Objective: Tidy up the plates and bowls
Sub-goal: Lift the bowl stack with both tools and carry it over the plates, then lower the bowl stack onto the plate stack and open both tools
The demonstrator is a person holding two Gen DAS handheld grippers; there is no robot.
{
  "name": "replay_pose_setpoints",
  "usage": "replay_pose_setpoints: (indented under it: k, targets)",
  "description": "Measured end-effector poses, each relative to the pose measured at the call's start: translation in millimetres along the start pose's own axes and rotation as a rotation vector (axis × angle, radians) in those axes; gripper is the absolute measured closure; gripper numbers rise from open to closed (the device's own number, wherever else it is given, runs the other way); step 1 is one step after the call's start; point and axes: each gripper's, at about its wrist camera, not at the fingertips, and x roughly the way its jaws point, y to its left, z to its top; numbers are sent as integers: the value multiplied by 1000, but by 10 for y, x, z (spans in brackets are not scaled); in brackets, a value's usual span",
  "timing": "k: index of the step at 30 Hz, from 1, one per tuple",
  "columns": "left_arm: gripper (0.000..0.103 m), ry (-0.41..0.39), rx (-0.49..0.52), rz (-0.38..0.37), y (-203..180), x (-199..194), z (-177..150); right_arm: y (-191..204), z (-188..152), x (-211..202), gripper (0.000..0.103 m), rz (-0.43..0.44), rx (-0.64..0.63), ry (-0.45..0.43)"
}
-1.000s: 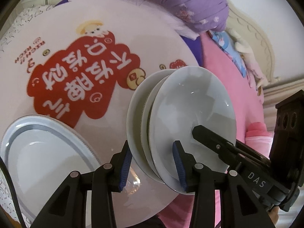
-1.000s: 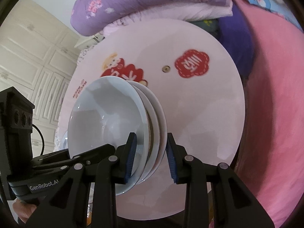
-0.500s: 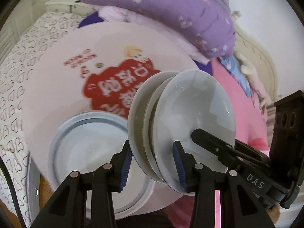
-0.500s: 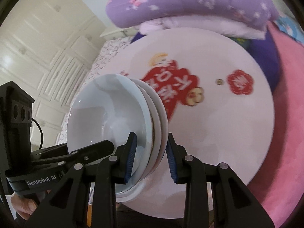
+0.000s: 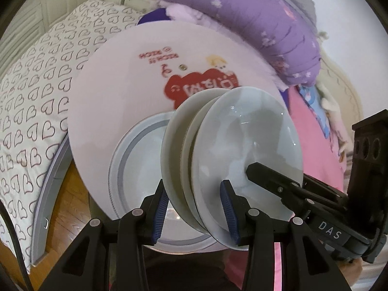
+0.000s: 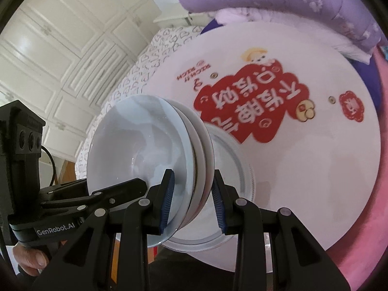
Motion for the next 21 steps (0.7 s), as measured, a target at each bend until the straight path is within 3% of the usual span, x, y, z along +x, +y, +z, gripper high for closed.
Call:
replay_pose_setpoints:
  k: [21]
  targets:
    - [64, 43, -42, 3, 173, 504, 11, -78, -113, 366, 72, -37, 3, 76]
